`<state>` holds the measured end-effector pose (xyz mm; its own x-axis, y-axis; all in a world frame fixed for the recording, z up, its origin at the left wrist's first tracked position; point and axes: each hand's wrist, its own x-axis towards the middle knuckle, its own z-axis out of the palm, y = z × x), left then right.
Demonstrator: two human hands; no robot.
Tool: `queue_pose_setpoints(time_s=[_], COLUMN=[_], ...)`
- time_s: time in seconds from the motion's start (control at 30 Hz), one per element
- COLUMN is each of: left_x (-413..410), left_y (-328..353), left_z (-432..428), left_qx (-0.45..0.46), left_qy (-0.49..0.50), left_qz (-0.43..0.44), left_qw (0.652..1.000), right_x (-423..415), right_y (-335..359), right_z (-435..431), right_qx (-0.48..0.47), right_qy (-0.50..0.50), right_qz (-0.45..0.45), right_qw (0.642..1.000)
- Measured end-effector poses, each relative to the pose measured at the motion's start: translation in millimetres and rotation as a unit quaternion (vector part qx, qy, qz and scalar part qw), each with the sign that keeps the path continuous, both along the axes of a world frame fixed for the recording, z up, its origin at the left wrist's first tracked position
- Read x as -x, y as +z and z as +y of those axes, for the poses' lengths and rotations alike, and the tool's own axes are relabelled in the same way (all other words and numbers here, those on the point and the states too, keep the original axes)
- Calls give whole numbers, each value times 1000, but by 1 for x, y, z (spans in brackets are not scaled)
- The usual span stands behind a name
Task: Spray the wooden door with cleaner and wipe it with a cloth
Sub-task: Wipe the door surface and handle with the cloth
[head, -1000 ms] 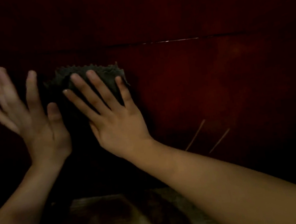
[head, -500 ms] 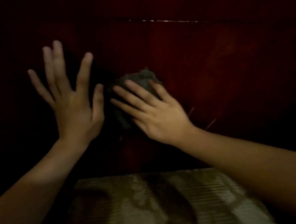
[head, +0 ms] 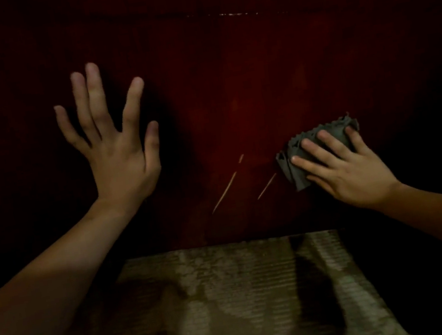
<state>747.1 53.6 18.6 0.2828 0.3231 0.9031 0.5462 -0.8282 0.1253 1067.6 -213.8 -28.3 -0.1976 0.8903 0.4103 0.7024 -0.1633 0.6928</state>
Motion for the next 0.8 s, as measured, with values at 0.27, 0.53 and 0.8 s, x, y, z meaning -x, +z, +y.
queue_pose_setpoints(time_s=[0.27, 0.53, 0.8], left_x=[44, 61, 47], left_y=[-11, -14, -25], left_z=[27, 38, 19], left_qx=[25, 24, 42], left_qy=[-4, -88, -61], left_qz=[-37, -59, -8], left_qw=[999, 994, 997], right_x=[93, 257, 263], right_y=[-11, -10, -5], right_z=[88, 212, 208], right_qx=[-5, 111, 224], right_qy=[72, 83, 38], right_qz=[-14, 35, -30], right_qw=[997, 990, 973])
